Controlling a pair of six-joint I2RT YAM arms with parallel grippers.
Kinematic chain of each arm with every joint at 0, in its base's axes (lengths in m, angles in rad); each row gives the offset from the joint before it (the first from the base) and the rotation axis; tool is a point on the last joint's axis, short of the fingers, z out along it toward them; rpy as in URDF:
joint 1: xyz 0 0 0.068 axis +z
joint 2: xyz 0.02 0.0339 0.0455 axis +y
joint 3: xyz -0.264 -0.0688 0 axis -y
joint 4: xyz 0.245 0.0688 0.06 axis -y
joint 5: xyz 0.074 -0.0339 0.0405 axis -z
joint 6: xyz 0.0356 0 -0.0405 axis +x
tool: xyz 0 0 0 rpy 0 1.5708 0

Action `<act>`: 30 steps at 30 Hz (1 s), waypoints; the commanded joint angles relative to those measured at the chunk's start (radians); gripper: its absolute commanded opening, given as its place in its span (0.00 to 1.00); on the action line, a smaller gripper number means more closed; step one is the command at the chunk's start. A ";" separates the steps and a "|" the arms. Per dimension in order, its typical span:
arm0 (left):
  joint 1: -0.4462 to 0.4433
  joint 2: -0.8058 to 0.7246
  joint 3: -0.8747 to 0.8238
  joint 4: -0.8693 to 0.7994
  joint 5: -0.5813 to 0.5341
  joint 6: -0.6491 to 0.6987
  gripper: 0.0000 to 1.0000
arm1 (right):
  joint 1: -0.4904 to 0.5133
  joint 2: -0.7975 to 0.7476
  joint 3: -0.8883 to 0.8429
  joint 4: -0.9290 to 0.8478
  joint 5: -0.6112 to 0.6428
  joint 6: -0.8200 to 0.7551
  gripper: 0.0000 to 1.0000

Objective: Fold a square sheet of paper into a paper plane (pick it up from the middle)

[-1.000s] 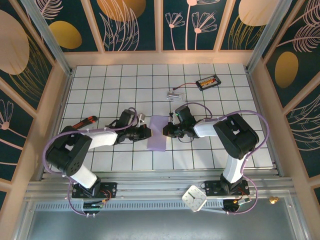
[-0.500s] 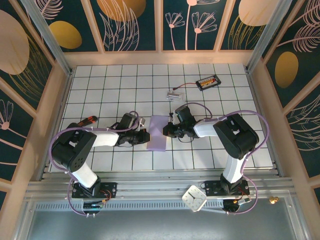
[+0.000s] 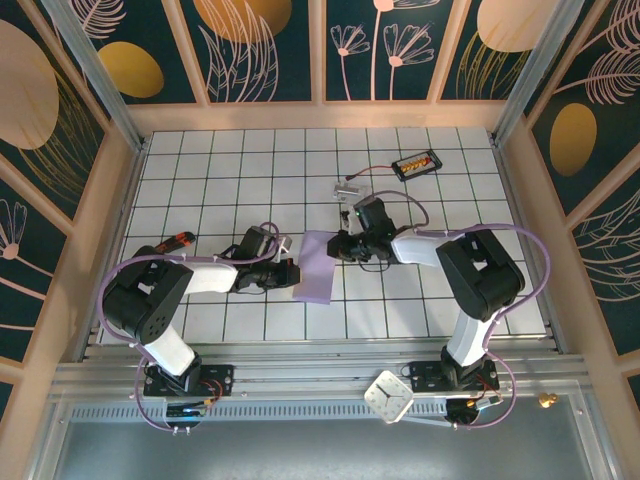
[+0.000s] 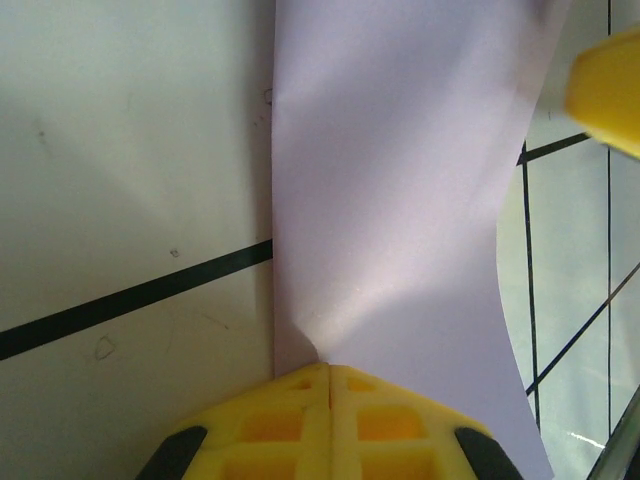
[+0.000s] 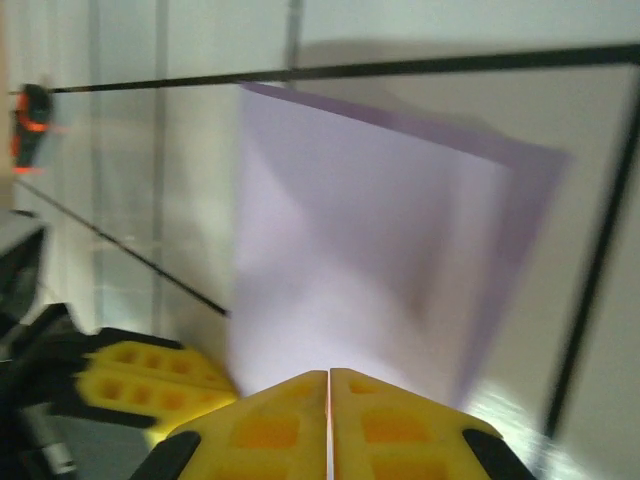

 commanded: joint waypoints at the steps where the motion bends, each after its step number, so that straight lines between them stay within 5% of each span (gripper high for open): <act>1: 0.007 0.045 -0.048 -0.156 -0.070 0.048 0.00 | 0.034 0.012 0.047 0.076 -0.095 0.057 0.11; 23: 0.006 -0.022 -0.019 -0.159 -0.027 0.017 0.00 | 0.085 0.254 0.180 0.013 -0.036 0.059 0.05; 30: 0.007 -0.109 -0.004 -0.104 0.012 -0.068 0.12 | 0.080 0.268 0.138 0.010 -0.021 0.043 0.03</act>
